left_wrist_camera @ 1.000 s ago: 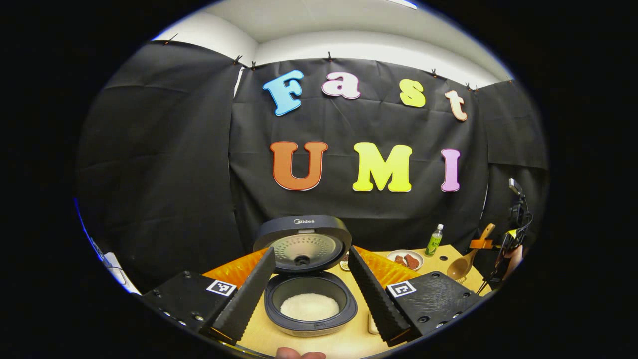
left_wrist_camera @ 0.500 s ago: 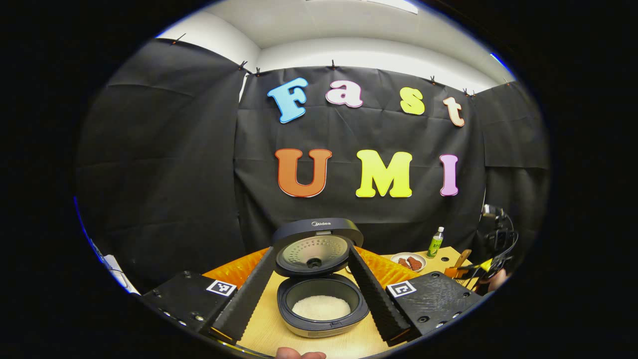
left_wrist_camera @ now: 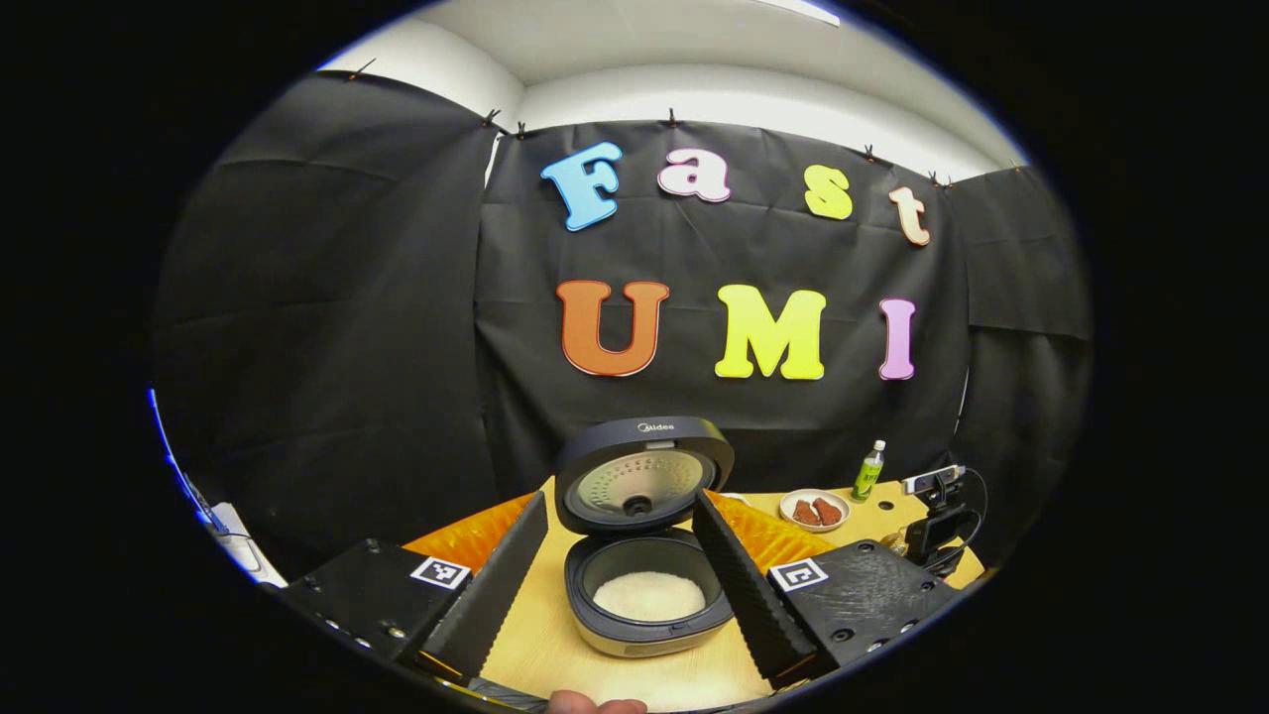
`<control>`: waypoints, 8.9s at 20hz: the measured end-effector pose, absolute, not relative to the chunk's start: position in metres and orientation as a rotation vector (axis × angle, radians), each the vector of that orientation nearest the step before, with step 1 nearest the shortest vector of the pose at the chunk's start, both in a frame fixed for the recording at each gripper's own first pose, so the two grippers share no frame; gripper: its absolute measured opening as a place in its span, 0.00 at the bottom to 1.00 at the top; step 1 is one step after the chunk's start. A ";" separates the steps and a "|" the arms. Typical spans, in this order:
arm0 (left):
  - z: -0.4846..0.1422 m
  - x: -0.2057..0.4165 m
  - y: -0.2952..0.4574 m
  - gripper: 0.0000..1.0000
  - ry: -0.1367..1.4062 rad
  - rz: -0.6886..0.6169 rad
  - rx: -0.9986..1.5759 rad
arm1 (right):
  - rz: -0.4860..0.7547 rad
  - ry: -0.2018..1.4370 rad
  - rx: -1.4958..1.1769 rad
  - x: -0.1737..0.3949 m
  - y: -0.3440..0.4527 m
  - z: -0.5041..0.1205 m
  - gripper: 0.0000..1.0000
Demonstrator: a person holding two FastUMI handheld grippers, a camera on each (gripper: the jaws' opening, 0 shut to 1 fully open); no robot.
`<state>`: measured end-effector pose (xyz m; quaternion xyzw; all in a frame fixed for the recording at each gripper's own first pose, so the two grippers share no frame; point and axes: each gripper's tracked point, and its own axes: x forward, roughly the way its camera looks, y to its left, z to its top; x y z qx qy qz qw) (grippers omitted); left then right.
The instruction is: Close the left gripper, press the button to open the rice cooker; take a wooden spoon from the chopstick holder with the right hand, scoop a spoonful of rice and pour it into the rice cooker, then put the wooden spoon back into the chopstick holder.
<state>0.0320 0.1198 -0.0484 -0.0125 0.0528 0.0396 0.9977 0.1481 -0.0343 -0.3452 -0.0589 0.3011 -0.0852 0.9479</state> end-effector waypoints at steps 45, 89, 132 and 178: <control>-0.051 0.028 0.061 0.95 0.104 0.102 0.026 | 0.154 0.546 0.831 0.153 -0.008 -0.184 0.09; -0.049 -0.049 0.137 0.95 0.118 0.377 -0.039 | 0.689 0.074 -0.361 0.185 0.286 -0.149 0.10; -0.021 0.075 0.017 0.95 0.094 0.015 -0.123 | -0.235 0.372 0.197 0.215 -0.267 -0.202 0.10; -0.049 0.248 0.122 0.95 0.302 0.265 -0.032 | -0.225 0.144 0.061 0.084 -0.260 -0.089 1.00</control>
